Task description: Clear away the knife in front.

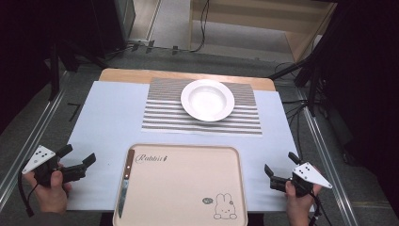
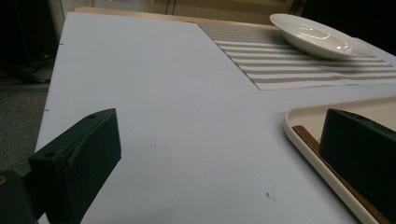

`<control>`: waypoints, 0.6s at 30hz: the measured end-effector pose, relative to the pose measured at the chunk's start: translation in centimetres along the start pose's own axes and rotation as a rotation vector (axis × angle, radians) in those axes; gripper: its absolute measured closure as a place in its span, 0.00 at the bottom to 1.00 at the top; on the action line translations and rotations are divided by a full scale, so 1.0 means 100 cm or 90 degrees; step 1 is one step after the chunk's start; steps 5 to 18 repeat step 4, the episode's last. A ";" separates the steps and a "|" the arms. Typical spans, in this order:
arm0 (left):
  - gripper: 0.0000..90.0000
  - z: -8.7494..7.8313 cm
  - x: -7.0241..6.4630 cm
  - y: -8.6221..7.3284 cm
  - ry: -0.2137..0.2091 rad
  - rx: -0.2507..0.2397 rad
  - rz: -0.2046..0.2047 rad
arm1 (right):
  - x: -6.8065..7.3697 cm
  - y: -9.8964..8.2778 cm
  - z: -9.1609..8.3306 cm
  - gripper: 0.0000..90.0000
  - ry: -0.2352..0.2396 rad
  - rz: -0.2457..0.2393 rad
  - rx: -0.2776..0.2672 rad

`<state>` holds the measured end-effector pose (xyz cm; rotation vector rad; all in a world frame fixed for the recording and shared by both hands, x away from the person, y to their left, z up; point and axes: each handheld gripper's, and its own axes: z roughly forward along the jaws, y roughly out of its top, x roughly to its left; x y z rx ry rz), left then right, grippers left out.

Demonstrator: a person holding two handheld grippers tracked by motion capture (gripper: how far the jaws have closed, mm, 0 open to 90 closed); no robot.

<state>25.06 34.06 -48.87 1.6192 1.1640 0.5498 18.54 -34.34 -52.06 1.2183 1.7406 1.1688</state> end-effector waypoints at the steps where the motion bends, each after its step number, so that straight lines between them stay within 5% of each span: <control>1: 0.00 0.000 0.000 0.000 -0.001 0.001 0.002 | 0.000 0.000 0.000 0.00 0.000 0.000 0.000; 18: 0.00 0.001 -0.001 0.000 -0.001 0.006 0.002 | 0.000 0.000 0.000 0.00 0.002 -0.001 0.002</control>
